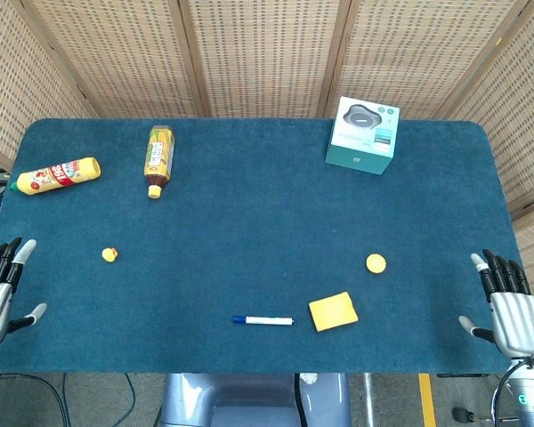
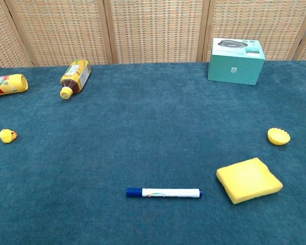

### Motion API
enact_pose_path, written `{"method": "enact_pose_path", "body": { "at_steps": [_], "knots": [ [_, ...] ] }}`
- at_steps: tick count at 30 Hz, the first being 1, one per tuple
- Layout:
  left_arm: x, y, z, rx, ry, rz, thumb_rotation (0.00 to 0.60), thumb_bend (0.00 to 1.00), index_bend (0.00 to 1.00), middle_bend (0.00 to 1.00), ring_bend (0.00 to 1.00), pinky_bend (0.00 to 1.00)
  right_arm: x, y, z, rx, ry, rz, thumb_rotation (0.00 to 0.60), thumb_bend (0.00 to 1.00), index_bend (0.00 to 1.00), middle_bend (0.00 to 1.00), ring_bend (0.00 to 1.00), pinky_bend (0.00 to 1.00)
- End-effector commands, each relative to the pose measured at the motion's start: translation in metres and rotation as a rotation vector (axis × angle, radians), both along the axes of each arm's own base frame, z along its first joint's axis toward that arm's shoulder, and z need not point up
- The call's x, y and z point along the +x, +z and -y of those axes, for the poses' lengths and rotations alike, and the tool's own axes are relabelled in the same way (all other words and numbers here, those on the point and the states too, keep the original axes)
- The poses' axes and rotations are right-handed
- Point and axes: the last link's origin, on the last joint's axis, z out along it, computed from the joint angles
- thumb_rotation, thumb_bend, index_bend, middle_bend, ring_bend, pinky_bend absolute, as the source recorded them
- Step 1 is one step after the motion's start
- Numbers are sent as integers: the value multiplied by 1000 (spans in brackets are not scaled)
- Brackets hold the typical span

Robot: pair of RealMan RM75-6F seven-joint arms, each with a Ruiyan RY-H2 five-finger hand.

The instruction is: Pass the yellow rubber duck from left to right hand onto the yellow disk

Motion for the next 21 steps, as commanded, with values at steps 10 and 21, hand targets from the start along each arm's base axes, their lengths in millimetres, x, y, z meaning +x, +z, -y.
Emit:
{"method": "enact_pose_path", "body": {
  "at_steps": [10, 21],
  "knots": [
    [2, 0, 0, -1, -10, 3, 600, 199, 0, 0, 0, 0, 0, 1, -1, 0, 1, 6, 600, 14, 0, 0, 0, 0],
    [0, 0, -2, 1, -7, 14, 600, 197, 0, 0, 0, 0, 1, 0, -1, 8, 1, 5, 600, 16, 0, 0, 0, 0]
  ]
}}
